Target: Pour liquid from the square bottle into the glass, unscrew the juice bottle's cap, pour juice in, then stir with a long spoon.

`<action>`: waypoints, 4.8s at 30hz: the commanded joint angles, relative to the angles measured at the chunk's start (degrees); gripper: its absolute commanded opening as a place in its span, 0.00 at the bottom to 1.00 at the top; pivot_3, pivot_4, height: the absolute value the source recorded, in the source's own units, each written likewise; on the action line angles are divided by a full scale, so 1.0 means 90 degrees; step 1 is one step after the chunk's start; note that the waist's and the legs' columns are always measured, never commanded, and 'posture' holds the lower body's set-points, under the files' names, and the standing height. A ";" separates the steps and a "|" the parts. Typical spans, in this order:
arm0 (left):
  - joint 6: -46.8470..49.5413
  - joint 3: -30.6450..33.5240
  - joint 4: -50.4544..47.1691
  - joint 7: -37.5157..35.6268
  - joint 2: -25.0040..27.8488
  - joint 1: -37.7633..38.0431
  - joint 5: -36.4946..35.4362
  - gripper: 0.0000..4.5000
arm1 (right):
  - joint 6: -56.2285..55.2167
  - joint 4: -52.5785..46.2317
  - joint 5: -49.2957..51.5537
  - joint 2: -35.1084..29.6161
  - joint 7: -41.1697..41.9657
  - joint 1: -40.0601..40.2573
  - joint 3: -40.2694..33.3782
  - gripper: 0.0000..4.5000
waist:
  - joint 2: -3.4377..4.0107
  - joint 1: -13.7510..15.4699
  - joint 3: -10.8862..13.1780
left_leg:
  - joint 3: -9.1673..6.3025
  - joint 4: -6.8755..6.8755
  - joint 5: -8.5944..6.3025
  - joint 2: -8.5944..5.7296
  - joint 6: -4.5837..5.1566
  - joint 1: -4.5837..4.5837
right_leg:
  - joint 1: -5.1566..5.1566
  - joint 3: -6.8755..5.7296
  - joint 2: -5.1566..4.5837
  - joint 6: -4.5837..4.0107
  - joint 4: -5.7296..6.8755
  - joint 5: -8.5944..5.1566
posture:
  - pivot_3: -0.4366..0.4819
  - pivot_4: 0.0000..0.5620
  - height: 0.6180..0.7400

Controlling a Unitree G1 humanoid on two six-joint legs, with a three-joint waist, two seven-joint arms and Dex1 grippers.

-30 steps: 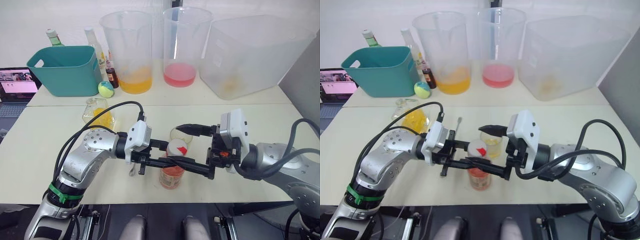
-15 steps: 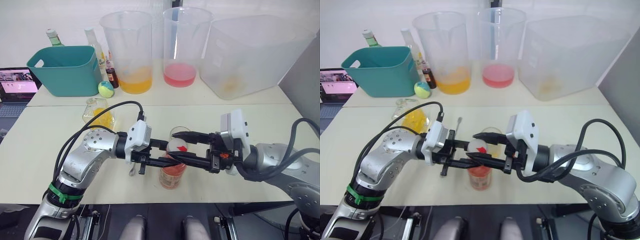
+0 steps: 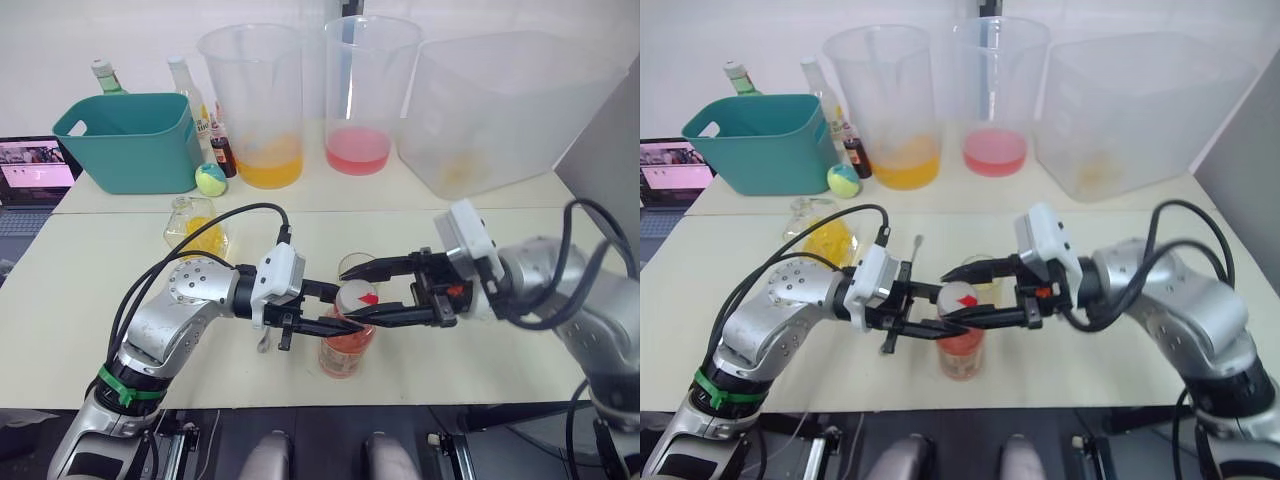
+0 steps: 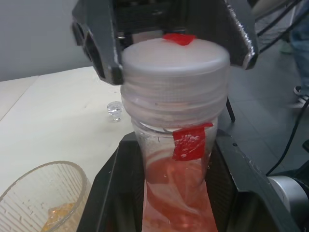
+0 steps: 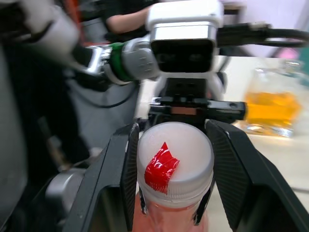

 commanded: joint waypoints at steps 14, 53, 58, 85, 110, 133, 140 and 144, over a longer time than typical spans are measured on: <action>-0.0194 -0.0056 0.0280 -0.0314 0.0083 0.0014 0.0124 0.27 | 0.0456 0.1594 -0.0142 0.0258 0.2126 -0.1633 0.0888 0.61 | 0.0001 0.0045 -0.0002 | -0.0015 -0.0001 0.0000 -0.0010 -0.0002 -0.0014 | -0.0019 -0.0004 -0.0011 -0.0001 0.0005 0.0001 | 0.48 0.27 0.98; -0.0225 -0.0106 0.0312 -0.0377 0.0017 0.0105 0.0147 0.27 | 0.1842 -0.3607 0.2452 0.0318 -0.6385 0.1761 -0.1636 0.37 | -0.0005 0.0029 -0.0010 | -0.0015 -0.0002 0.0000 -0.0010 -0.0001 -0.0021 | -0.0019 -0.0002 -0.0009 -0.0001 0.0005 0.0001 | 0.48 0.27 0.98; -0.0170 -0.0094 0.0291 -0.0359 0.0033 0.0081 0.0137 0.27 | 0.1775 -0.3403 0.2282 0.0312 -0.6061 0.1569 -0.1506 0.37 | -0.0005 0.0027 -0.0010 | -0.0014 -0.0002 0.0000 -0.0009 0.0000 -0.0021 | -0.0019 -0.0002 -0.0008 -0.0001 0.0005 0.0001 | 0.48 0.27 0.98; -0.0003 0.0037 -0.0003 -0.0262 0.0305 0.0322 0.0065 0.27 | -0.0132 0.1633 -0.0443 0.0498 0.2313 -0.1862 0.1434 0.37 | -0.0004 0.0011 -0.0011 | -0.0012 -0.0008 -0.0009 -0.0003 0.0004 -0.0005 | -0.0018 -0.0004 -0.0007 -0.0001 -0.0001 0.0001 | 0.48 0.27 0.98; -0.0076 -0.0046 0.0074 -0.0275 0.0211 0.0357 0.0043 0.27 | 0.1839 -0.3519 0.1740 0.0923 -0.5719 0.1996 -0.1701 0.99 | -0.0007 0.0010 -0.0012 | -0.0005 -0.0007 -0.0009 -0.0001 0.0005 -0.0009 | -0.0020 0.0002 -0.0005 -0.0002 0.0005 0.0001 | 0.48 0.27 0.98; -0.0118 -0.0099 0.0181 -0.0346 0.0200 0.0255 0.0066 0.27 | 0.1708 -0.3399 0.2050 0.0552 -0.6308 0.1917 -0.1544 0.38 | -0.0006 0.0010 -0.0012 | -0.0004 -0.0008 -0.0009 0.0002 0.0005 -0.0004 | -0.0014 0.0001 -0.0001 -0.0001 0.0001 0.0001 | 0.48 0.27 0.98; -0.0095 -0.0171 0.0249 -0.0289 0.0091 0.0079 0.0131 0.27 | 0.1300 -0.2063 0.1122 0.0329 -0.3799 0.1278 -0.0631 0.38 | -0.0006 -0.0001 -0.0012 | -0.0001 -0.0008 -0.0009 0.0006 0.0006 0.0002 | -0.0007 0.0000 0.0004 -0.0001 -0.0002 0.0000 | 0.48 0.27 0.98; -0.0114 -0.0196 0.0306 -0.0284 0.0026 -0.0023 0.0173 0.27 | 0.0866 -0.0672 0.0425 0.0335 -0.1227 0.0551 0.0374 0.38 | -0.0006 -0.0016 -0.0012 | 0.0008 -0.0007 -0.0009 0.0016 0.0006 0.0016 | 0.0005 0.0001 0.0014 -0.0001 -0.0004 0.0000 | 0.48 0.27 0.98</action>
